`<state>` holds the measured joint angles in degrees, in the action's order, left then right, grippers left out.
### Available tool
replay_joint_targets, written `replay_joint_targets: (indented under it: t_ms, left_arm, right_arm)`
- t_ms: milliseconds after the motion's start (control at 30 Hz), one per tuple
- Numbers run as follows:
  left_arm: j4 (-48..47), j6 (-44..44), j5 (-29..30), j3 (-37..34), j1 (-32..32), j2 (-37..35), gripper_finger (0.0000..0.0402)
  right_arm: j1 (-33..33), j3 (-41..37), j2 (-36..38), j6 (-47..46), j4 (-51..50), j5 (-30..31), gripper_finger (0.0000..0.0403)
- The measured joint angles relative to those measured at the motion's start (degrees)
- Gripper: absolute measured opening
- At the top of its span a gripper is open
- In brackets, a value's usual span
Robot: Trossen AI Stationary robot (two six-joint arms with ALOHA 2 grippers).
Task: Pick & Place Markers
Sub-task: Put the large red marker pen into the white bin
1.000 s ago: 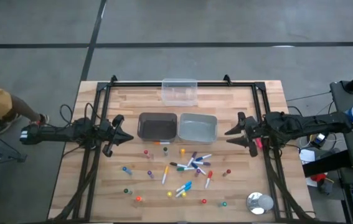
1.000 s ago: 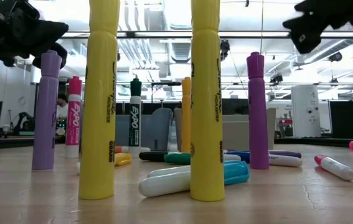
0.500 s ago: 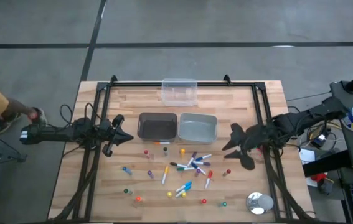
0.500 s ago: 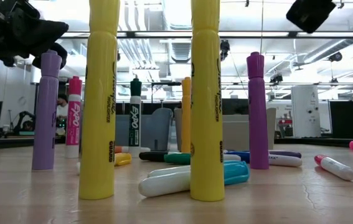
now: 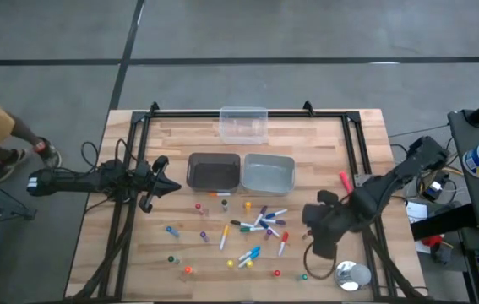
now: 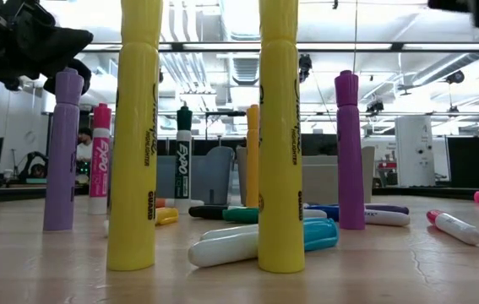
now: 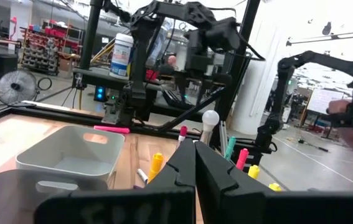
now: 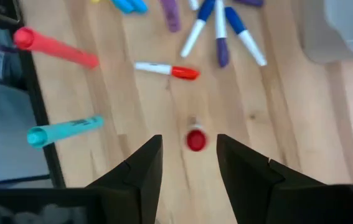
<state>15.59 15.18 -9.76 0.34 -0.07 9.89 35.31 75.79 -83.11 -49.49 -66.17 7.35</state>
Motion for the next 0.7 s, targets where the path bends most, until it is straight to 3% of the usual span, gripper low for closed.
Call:
replay_joint_targets:
  t_ms: [267,700]
  left_arm:
    - [-0.2,0.1,0.0,0.0,0.0,0.0,0.0]
    - [-0.6,0.1,0.0,0.0,0.0,0.0,0.0]
  right_arm:
    - [2.6,3.4,-6.8,-0.2,-2.1,0.2,0.0148]
    - [2.7,3.0,-7.7,-1.6,-5.5,2.1,0.0146]
